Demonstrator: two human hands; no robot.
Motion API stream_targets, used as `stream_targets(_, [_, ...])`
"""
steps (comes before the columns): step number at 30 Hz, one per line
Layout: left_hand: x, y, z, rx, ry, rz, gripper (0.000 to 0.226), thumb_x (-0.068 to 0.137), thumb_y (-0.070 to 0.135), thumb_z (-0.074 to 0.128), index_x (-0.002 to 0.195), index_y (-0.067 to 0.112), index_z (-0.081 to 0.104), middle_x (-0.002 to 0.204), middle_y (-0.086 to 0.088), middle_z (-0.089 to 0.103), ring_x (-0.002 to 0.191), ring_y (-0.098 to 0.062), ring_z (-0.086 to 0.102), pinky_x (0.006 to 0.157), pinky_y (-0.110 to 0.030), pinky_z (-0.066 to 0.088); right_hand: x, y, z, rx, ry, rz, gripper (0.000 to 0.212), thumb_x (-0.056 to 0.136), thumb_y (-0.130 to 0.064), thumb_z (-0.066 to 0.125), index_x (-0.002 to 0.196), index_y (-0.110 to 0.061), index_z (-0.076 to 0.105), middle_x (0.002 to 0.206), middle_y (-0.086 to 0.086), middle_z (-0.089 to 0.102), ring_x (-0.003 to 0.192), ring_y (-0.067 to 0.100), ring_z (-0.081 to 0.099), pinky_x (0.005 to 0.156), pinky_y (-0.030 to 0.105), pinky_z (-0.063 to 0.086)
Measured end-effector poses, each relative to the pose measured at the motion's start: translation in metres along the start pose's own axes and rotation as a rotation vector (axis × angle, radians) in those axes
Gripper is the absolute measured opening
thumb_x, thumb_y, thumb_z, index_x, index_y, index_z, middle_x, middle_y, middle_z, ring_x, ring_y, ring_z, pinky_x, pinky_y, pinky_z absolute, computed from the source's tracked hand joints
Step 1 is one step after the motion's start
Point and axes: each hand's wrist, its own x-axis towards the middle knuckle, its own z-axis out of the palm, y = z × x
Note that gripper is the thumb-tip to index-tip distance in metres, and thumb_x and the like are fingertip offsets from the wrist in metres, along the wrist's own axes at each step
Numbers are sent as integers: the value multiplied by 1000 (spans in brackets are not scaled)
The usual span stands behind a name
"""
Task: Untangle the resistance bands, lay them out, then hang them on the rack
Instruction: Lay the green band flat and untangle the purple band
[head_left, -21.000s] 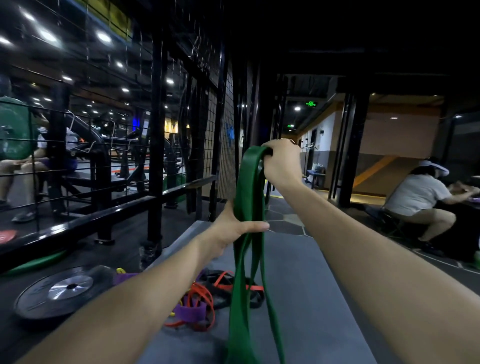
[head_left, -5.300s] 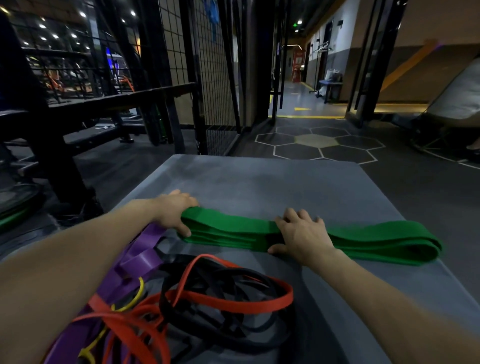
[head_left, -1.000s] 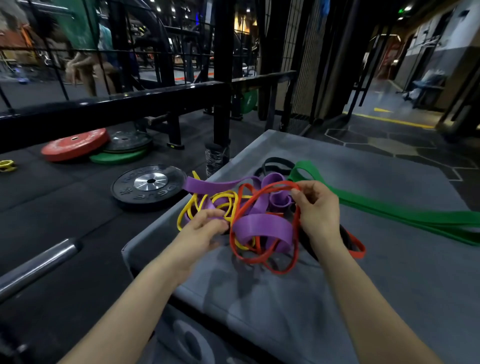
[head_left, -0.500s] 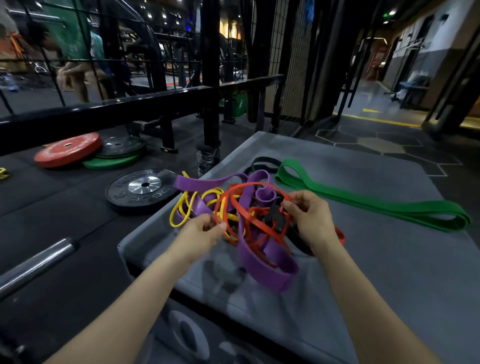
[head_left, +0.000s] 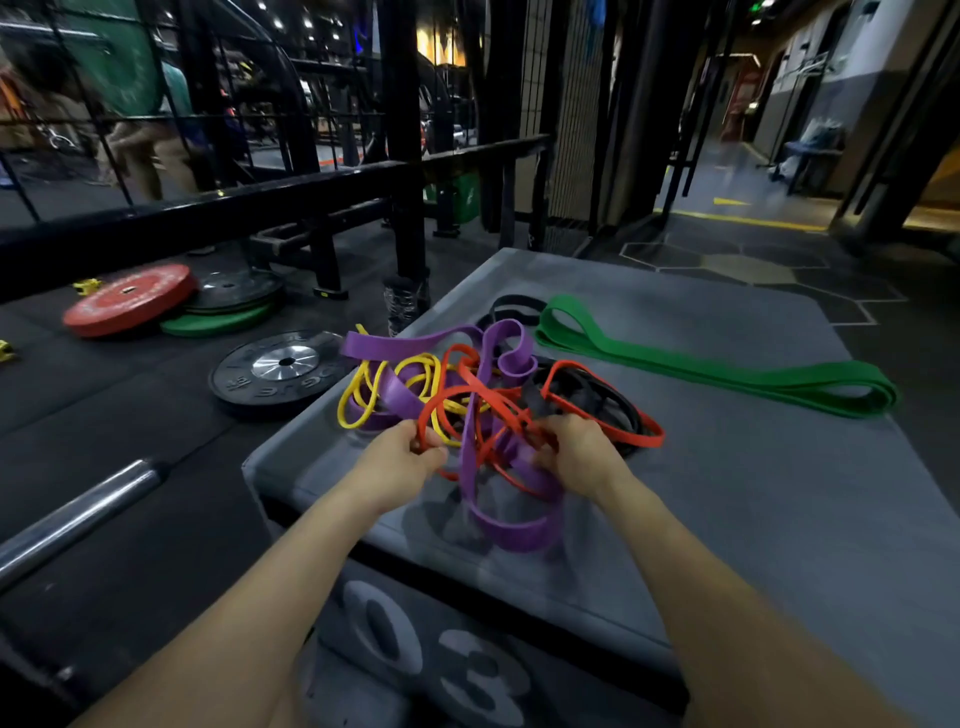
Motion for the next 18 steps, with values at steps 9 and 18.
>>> stream_targets(9, [-5,6,-9,18,132,53,62,73,22,78,124,14,44,125,-7,44,111,-19,47,93,-30,42,-8,-5,-15,181,28,-14,15,80,-2,63,82,-13,53,79,7,57,75,21,53,60,20,39])
stream_targets(18, [-33,22,11,602,-268,690,80,62,30,57,138,27,35,135,13,45,127,-4,35,116,-31,8,-39,-19,-32,346,-361,-212,27,71,11,67,93,-3,63,77,5,64,68,14,57,68,27,49])
